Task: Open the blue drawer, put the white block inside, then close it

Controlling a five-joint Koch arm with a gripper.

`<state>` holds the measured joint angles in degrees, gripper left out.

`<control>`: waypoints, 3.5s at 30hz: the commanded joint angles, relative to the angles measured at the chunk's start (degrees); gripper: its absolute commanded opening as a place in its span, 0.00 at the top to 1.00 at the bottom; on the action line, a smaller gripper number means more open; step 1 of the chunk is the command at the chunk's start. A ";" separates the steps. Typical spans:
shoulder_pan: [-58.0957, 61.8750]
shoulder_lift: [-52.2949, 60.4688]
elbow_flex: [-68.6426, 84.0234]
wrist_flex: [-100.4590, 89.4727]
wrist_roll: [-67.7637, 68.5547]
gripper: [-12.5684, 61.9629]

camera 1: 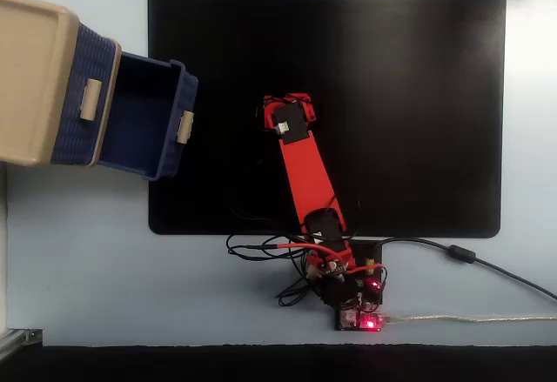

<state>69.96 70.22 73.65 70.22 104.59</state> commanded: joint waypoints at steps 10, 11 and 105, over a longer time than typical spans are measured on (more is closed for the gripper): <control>1.93 1.32 0.79 0.00 -0.79 0.81; 2.37 1.32 0.79 0.00 -0.79 0.88; -39.46 -26.37 -54.14 -7.73 47.20 0.38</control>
<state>31.11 42.54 20.92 66.80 149.15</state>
